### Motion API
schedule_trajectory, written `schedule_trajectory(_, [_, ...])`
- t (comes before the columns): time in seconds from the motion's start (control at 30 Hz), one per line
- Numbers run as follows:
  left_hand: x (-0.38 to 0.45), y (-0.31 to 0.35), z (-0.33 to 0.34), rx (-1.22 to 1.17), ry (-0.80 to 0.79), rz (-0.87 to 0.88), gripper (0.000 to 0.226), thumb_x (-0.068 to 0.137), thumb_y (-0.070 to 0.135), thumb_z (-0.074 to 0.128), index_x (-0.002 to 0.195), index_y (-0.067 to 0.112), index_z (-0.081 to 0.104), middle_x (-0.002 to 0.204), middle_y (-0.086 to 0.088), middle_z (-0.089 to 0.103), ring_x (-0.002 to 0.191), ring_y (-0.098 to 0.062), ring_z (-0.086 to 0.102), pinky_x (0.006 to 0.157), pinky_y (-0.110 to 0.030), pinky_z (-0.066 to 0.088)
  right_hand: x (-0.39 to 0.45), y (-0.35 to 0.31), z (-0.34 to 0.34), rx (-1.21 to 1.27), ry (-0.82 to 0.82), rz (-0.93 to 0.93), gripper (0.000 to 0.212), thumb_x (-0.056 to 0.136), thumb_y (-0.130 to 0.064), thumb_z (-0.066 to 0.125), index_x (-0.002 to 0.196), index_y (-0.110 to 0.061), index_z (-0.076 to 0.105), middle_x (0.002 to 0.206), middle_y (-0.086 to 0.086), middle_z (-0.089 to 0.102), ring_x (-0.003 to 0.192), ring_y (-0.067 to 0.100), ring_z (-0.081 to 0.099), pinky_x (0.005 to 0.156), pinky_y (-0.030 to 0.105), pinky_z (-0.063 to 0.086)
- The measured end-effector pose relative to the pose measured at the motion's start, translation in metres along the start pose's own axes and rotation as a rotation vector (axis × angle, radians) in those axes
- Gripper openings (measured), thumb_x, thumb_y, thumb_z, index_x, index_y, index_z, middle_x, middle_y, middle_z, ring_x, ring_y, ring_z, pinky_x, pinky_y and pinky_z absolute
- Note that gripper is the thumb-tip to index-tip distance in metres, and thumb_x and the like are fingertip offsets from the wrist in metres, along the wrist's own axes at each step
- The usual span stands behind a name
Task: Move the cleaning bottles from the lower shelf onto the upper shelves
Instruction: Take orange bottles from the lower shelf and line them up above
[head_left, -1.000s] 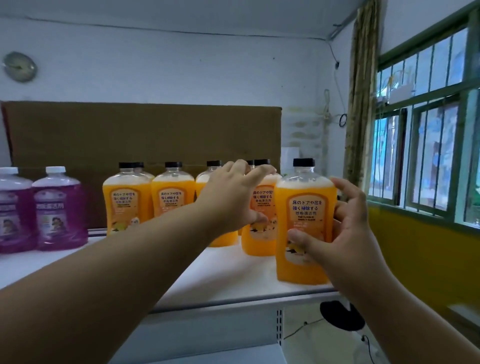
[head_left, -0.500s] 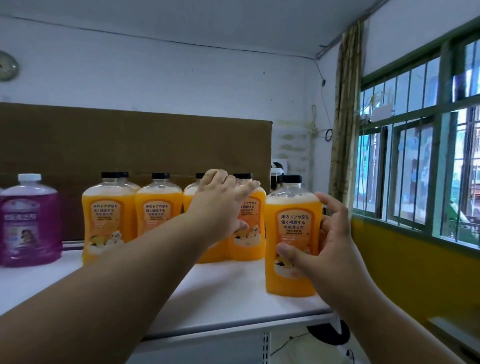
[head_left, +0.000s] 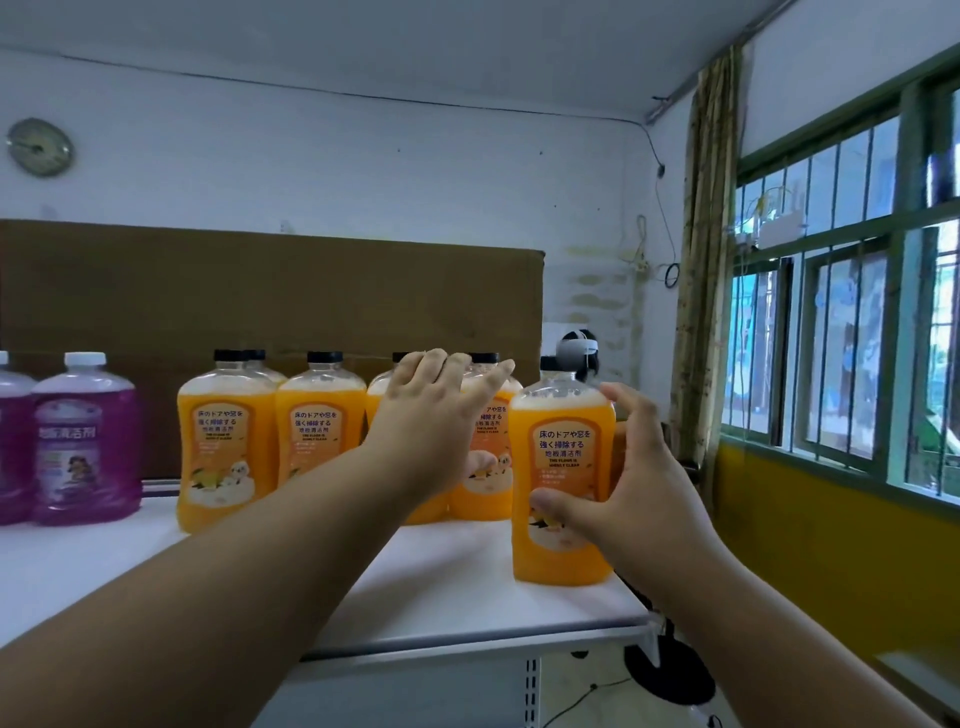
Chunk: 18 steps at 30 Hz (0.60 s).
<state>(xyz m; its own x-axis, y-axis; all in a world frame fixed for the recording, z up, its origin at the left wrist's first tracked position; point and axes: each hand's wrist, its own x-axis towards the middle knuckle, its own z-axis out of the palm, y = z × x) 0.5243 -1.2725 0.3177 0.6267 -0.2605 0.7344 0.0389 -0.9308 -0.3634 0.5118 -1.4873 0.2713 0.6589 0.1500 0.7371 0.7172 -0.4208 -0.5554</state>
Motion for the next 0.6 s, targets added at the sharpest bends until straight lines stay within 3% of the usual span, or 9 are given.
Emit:
schedule_trajectory(0.2, [-0.046,-0.021,-0.027,-0.196,0.034,-0.091,0.059,0.085,0.059,0.062,0.135,0.031,0.047,0.134,0.003,0.056,0.123,-0.021,0.047,0.102,-0.039,0.040,0.012,-0.014,0.016,-0.047,-0.059,-0.016,0.104,0.060,-0.046,0.089,0.132,-0.058,0.016,0.115,-0.014,0.053,0.090,0.002,0.059,0.060,0.014,0.045])
schedule_trajectory(0.37, [-0.107,-0.071,-0.036,-0.263,-0.249,-0.113,0.052,0.084,0.067,0.058,0.127,0.041,0.048,0.125,0.016,0.055,0.110,-0.007,0.047,0.092,-0.025,0.042,0.019,-0.047,0.053,-0.080,-0.106,0.008,0.102,0.060,-0.041,0.090,0.128,-0.054,0.016,0.112,-0.011,0.054,0.086,0.004,0.059,0.058,0.016,0.048])
schedule_trajectory(0.5, [-0.149,-0.118,-0.035,-0.415,-0.454,-0.205,0.056,0.081,0.070,0.061,0.128,0.043,0.048,0.130,0.016,0.055,0.107,-0.005,0.049,0.089,-0.025,0.045,0.015,-0.084,0.102,-0.080,-0.097,0.018,0.101,0.059,-0.043,0.090,0.126,-0.056,0.015,0.108,-0.014,0.047,0.090,0.009,0.058,0.061,0.022,0.050])
schedule_trajectory(0.6, [-0.173,-0.151,-0.033,-0.478,-0.549,-0.255,0.061,0.076,0.077,0.058,0.126,0.043,0.048,0.129,0.015,0.056,0.101,-0.004,0.051,0.083,-0.026,0.045,0.011,-0.112,0.143,-0.071,-0.090,0.005,0.102,0.058,-0.049,0.089,0.129,-0.054,0.016,0.102,-0.018,0.046,0.087,0.006,0.055,0.057,0.017,0.043])
